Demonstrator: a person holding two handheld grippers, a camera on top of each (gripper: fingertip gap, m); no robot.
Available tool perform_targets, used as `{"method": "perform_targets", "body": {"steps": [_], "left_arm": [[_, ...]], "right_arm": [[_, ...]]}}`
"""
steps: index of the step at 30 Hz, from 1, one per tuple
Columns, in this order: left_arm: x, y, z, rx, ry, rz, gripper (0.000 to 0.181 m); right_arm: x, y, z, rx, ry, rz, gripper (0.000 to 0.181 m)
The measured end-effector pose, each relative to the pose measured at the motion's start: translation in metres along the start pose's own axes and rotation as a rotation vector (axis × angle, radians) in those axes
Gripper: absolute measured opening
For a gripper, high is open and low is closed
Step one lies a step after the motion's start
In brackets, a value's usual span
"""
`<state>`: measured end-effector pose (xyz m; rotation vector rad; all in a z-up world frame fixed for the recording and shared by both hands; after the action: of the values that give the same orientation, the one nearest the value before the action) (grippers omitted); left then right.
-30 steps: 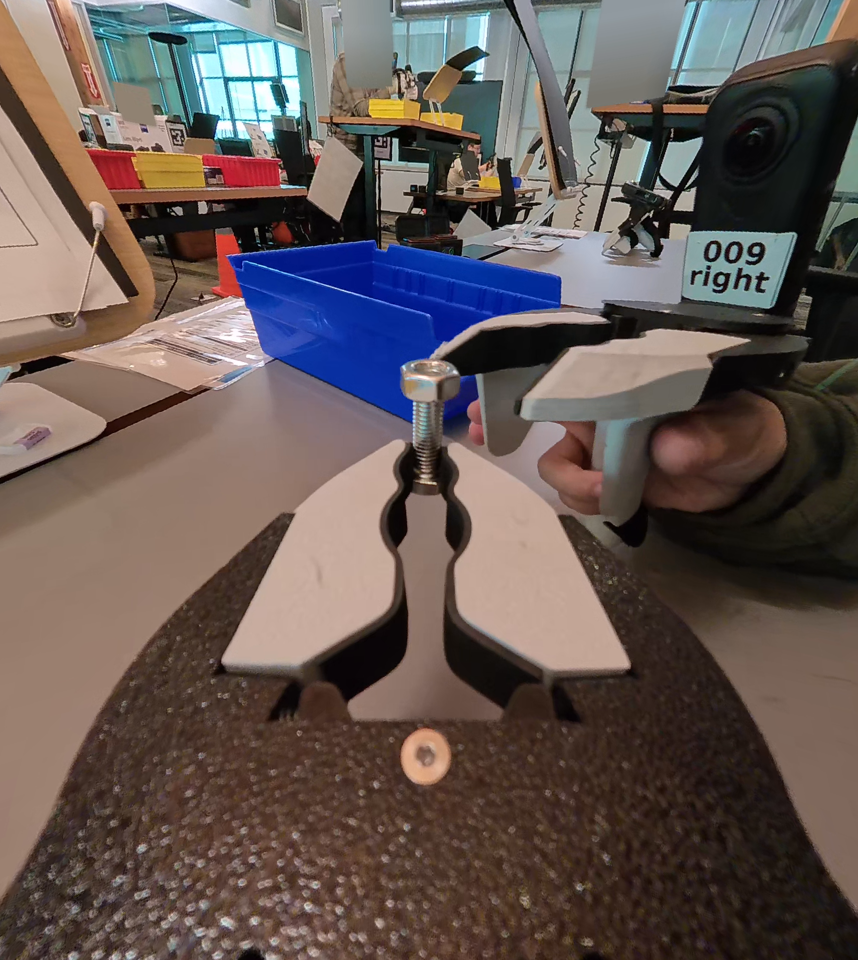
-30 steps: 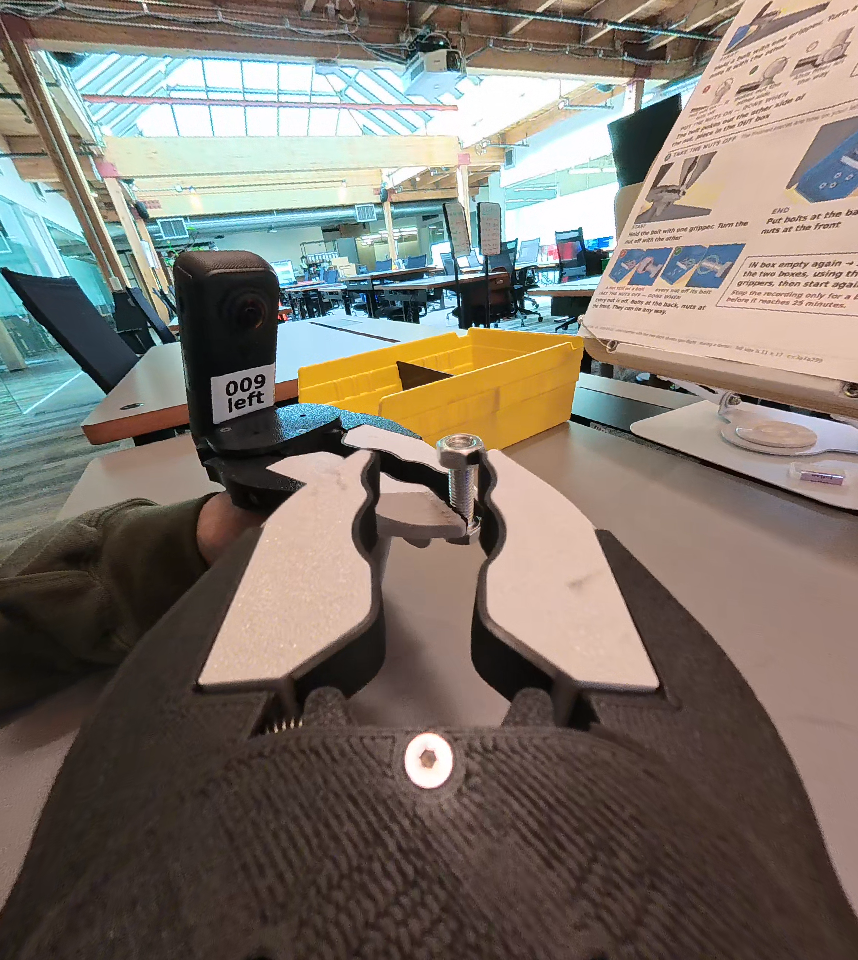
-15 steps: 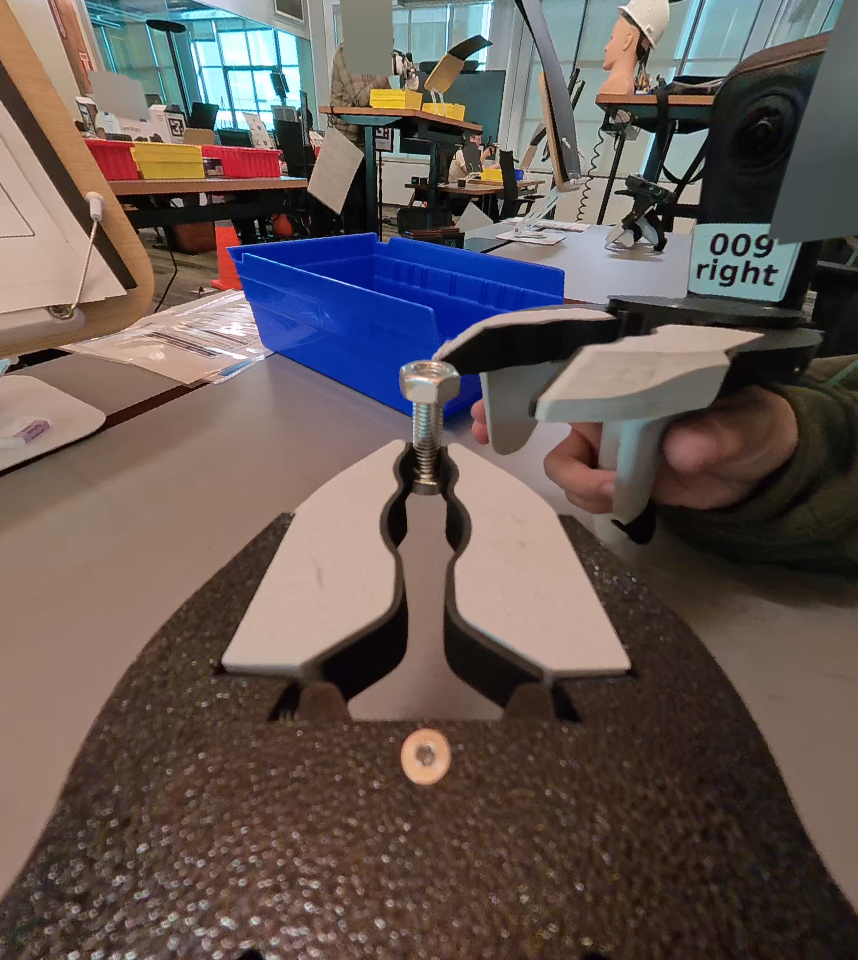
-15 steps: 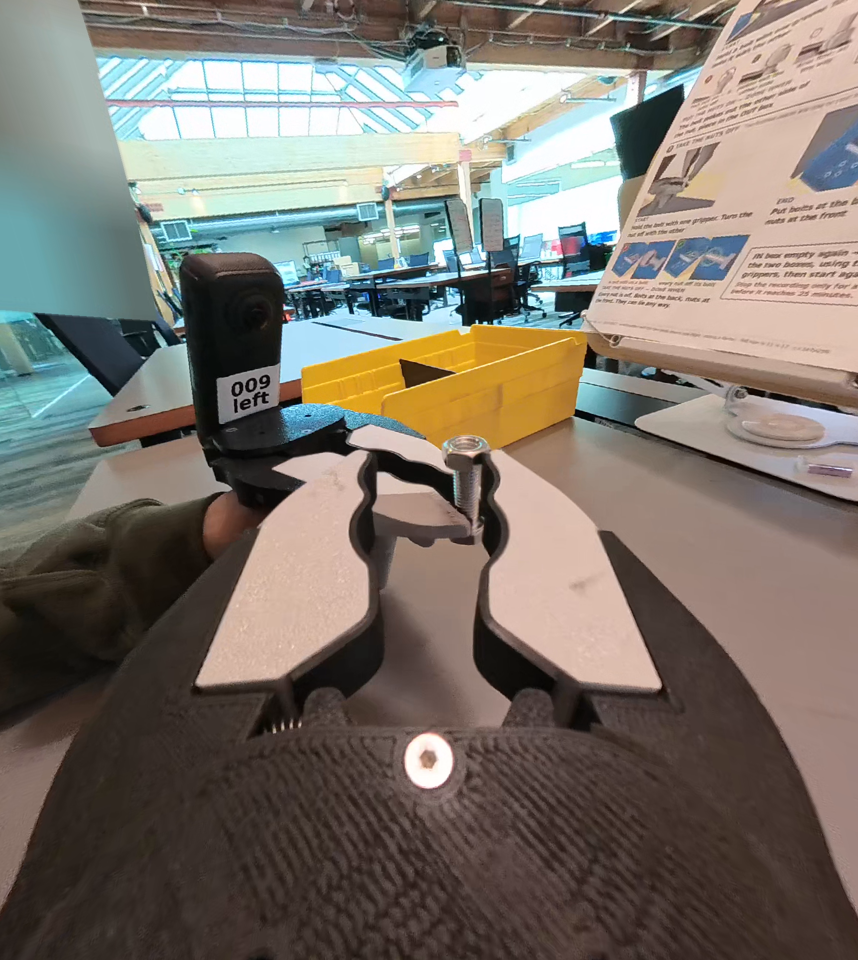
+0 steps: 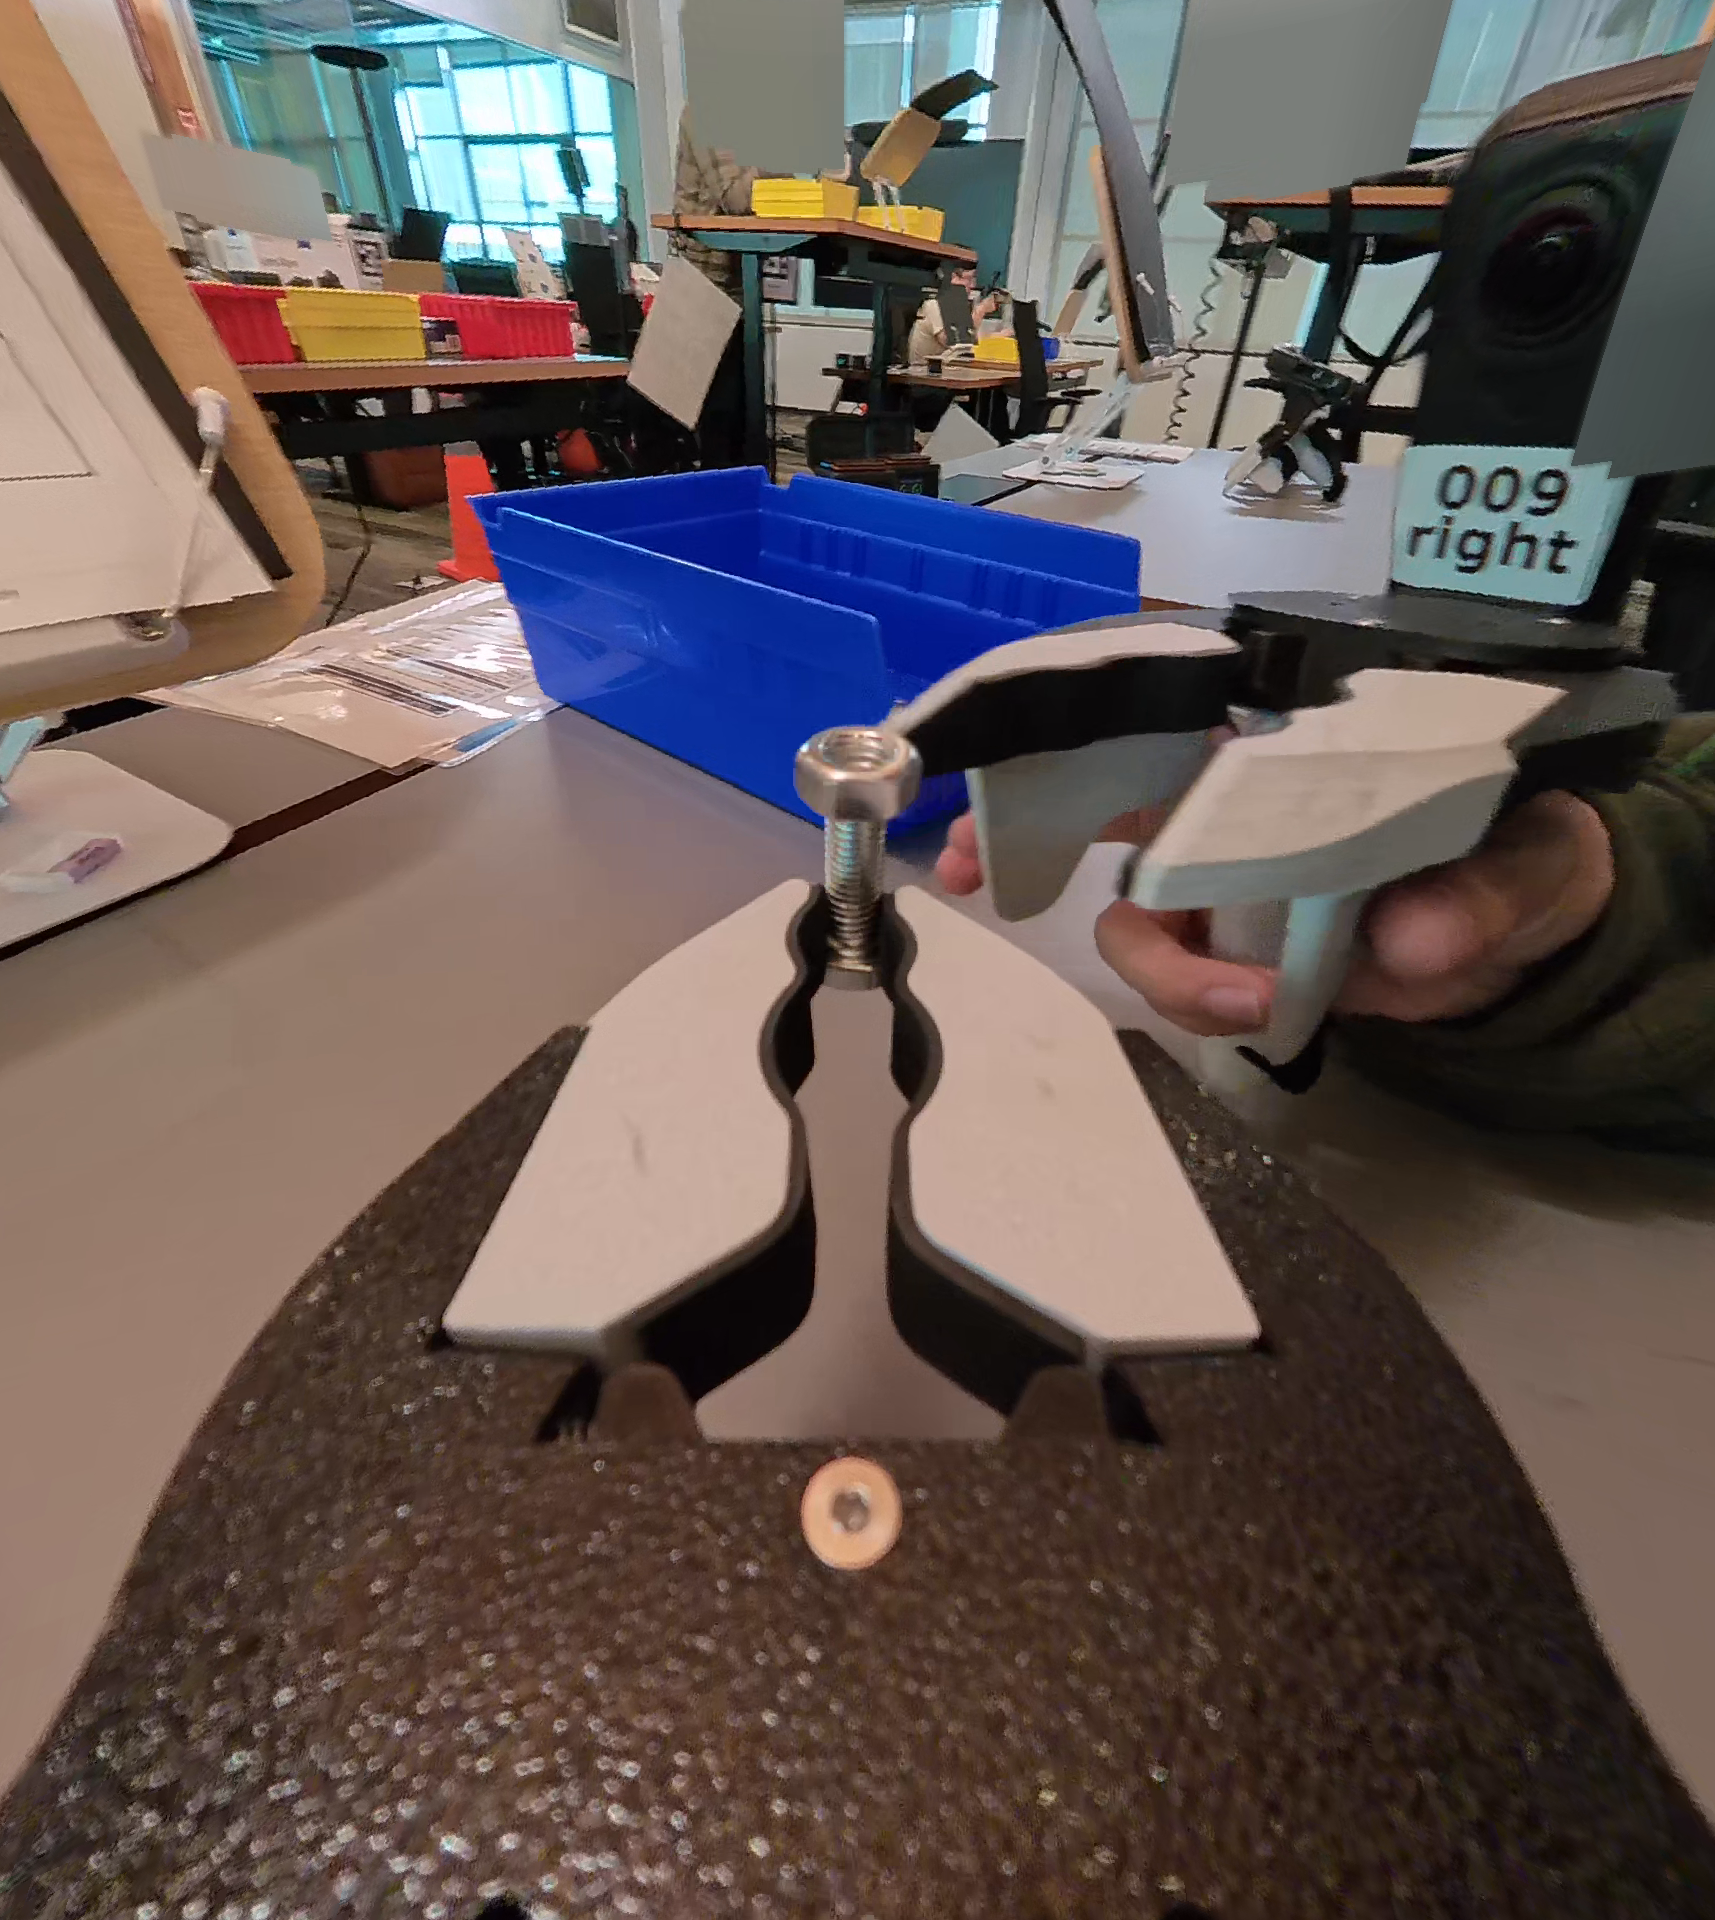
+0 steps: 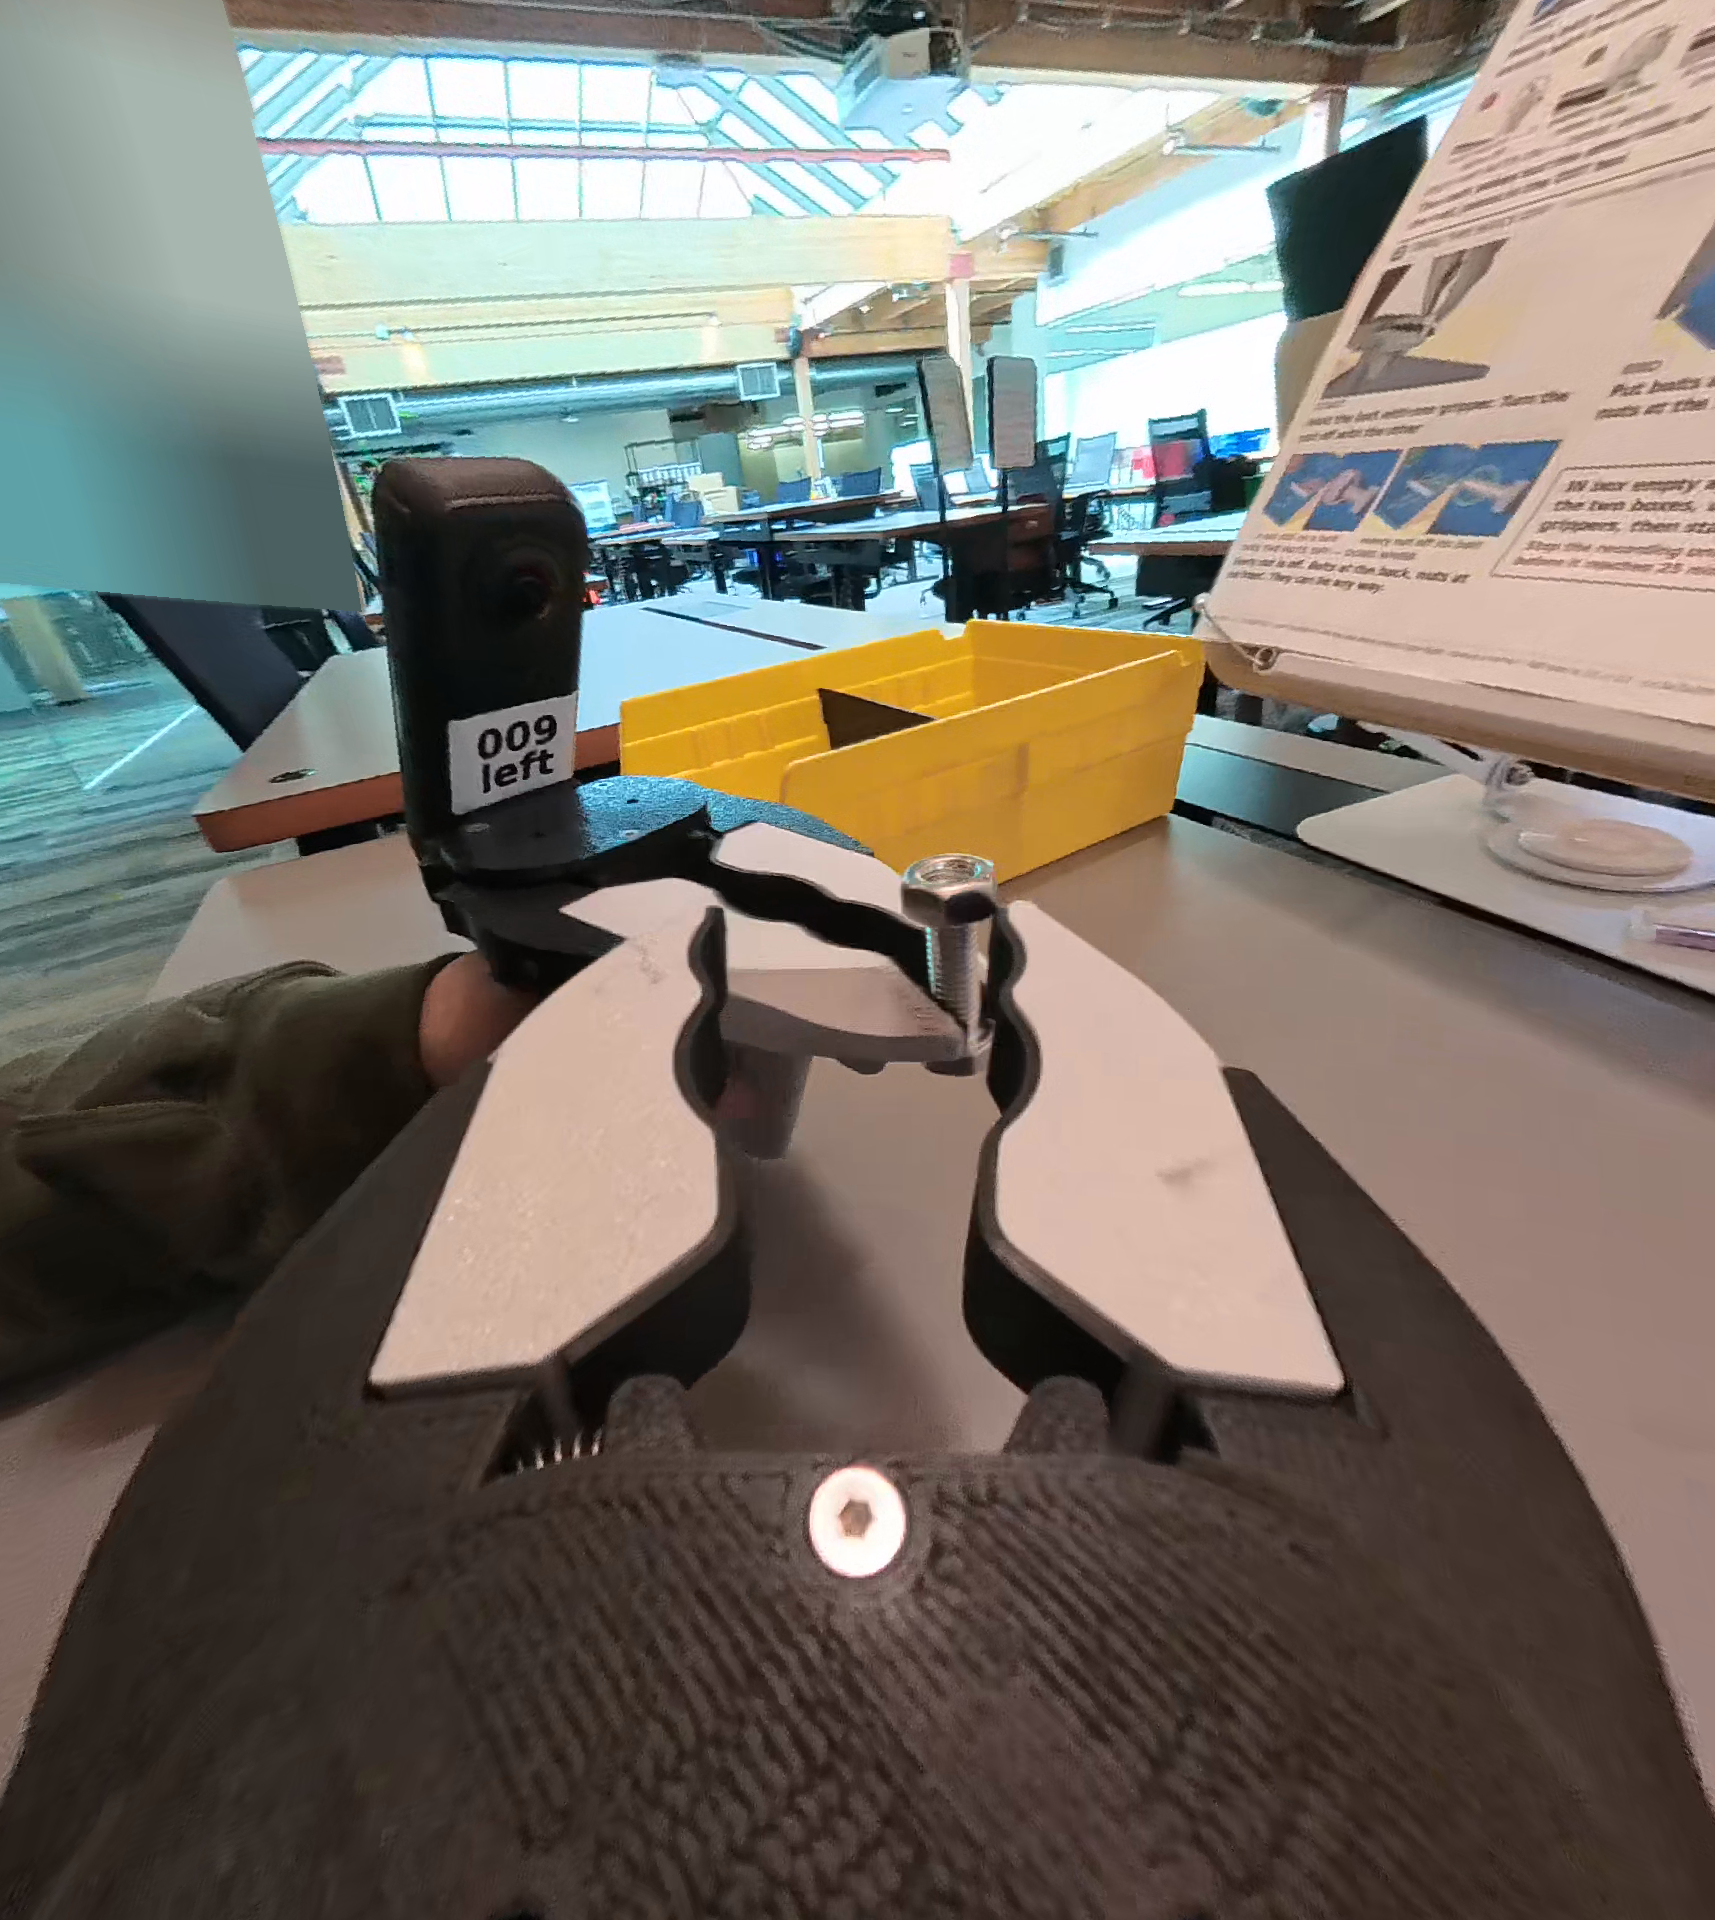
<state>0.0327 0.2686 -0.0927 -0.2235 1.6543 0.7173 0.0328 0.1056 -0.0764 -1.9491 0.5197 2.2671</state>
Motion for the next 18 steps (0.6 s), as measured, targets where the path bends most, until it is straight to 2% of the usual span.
{"method": "perform_targets", "body": {"steps": [1, 2, 3, 8, 10, 12, 14, 15, 16, 18], "left_arm": [[0.000, 0.001, 0.002, -0.016, 0.011, -0.002, 0.009], [0.001, 0.002, 0.003, -0.021, 0.020, 0.001, 0.009], [0.001, 0.003, 0.004, -0.019, 0.028, 0.002, 0.009], [0.000, 0.000, 0.000, 0.027, 0.000, 0.002, 0.009], [-0.001, -0.002, -0.003, 0.048, -0.014, 0.008, 0.009], [0.000, -0.003, -0.002, 0.017, -0.010, 0.020, 0.009], [0.001, 0.000, 0.002, -0.029, 0.025, 0.025, 0.009], [0.002, 0.001, 0.005, -0.037, 0.049, 0.029, 0.009], [0.003, 0.001, 0.007, -0.036, 0.065, 0.031, 0.009], [0.003, 0.002, 0.008, -0.027, 0.070, 0.024, 0.009]], "right_arm": [[0.000, 0.000, 0.002, -0.015, 0.021, 0.004, 0.045], [-0.001, 0.001, 0.005, -0.068, 0.055, 0.011, 0.031], [-0.001, 0.001, 0.007, -0.105, 0.073, 0.014, 0.026], [0.001, 0.001, -0.001, 0.045, 0.026, -0.003, 0.055], [0.001, 0.001, -0.004, 0.048, -0.003, -0.003, 0.060], [0.001, 0.001, -0.002, -0.008, 0.002, -0.006, 0.051], [0.001, 0.000, 0.001, -0.027, 0.016, 0.017, 0.050], [0.001, 0.001, 0.003, -0.089, 0.055, 0.029, 0.030], [0.001, 0.001, 0.007, -0.153, 0.079, 0.034, 0.024], [0.000, 0.000, 0.005, -0.082, 0.064, 0.028, 0.038]]}}
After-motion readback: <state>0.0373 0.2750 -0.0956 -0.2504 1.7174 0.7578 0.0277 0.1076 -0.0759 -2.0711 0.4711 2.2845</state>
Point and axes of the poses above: each gripper's, where its closed fingertips meet, y back along the fingers, x out of its underside, z = x × y across the jaws, the point moved 10 cm from there along y, back along the fingers, and after that the axes turned 14 degrees about z, right-handed, at the moved point
